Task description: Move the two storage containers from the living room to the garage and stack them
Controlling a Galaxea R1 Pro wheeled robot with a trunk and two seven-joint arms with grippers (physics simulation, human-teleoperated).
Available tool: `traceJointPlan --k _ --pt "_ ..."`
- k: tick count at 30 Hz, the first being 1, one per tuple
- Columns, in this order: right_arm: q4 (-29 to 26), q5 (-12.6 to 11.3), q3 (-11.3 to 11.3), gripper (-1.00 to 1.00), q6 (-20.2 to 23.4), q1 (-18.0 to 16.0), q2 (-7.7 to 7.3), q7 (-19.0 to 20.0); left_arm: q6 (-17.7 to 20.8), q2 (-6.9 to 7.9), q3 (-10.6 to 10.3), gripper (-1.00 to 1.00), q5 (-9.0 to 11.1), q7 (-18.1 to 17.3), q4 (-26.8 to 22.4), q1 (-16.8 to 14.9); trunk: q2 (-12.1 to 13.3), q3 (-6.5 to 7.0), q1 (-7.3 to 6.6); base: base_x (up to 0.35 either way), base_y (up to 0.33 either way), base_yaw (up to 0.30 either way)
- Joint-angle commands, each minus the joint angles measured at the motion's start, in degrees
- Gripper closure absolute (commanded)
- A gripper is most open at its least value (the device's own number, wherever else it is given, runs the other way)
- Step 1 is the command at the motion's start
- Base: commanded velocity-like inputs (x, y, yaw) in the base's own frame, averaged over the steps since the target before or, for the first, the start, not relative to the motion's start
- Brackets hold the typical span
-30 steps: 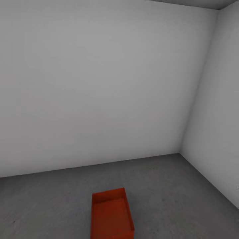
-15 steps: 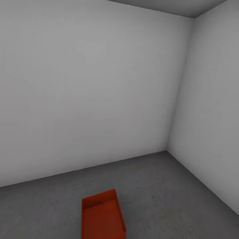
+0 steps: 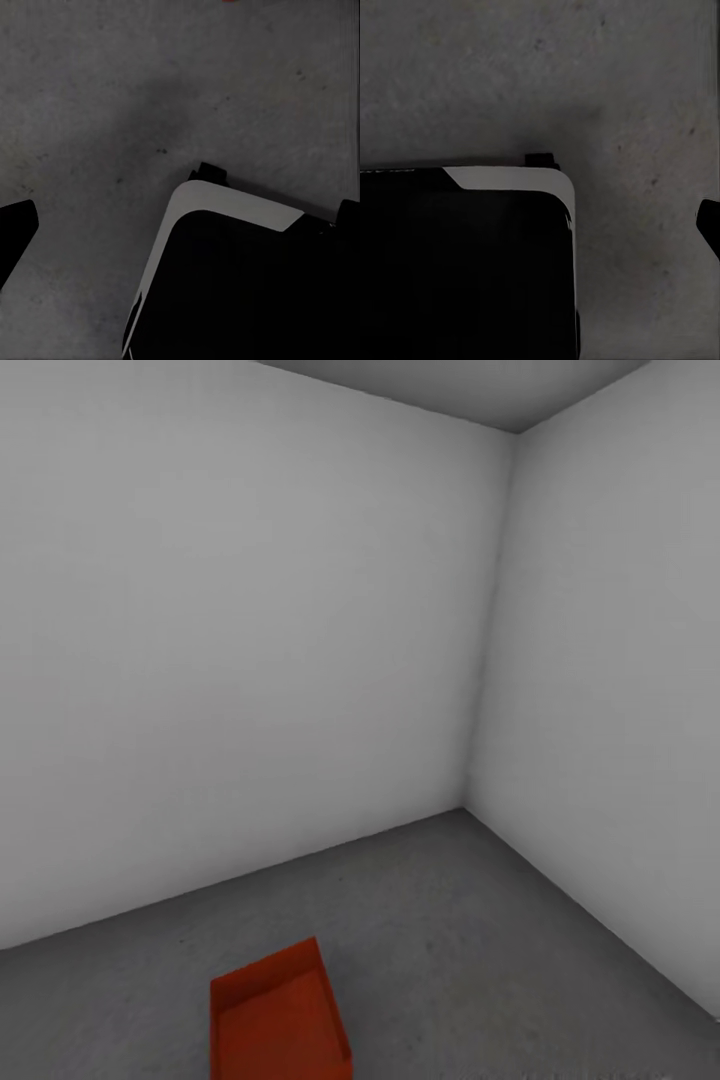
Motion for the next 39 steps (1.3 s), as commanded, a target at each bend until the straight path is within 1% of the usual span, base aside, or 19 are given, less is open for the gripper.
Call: traceJointPlan --k 1,13,15,18,39 --pt "0.18 -0.55 0.49 -1.0 -0.32 -0.09 0.02 -0.03 -0.11 0.02 -0.49 -1.0 0.52 0.14 -0.01 -0.02 -0.06 -0.05 0.01 0.0 0.0 -0.273" --pt "0.18 -0.38 0.64 -1.0 -0.32 -0.09 0.02 -0.03 -0.32 0.1 -0.49 -1.0 0.55 0.51 0.04 -0.02 -0.06 0.38 0.01 0.0 0.0 -0.274" --pt "0.18 -0.37 0.66 -1.0 -0.32 -0.09 0.02 -0.03 -3.49 0.18 -0.49 -1.0 1.28 0.78 0.07 -0.02 -0.06 0.45 0.01 0.0 0.0 -0.274" --pt "0.18 -0.37 0.66 -1.0 -0.32 -0.09 0.02 -0.03 -4.9 0.13 -0.49 -1.0 1.69 0.85 0.09 -0.02 -0.06 0.55 0.01 0.0 0.0 -0.274" --pt "0.18 -0.37 0.75 -1.0 -0.32 -0.09 0.02 -0.03 -4.94 0.09 -0.49 -1.0 1.7 0.62 0.17 -0.03 -0.06 1.27 0.01 0.0 0.0 -0.274"
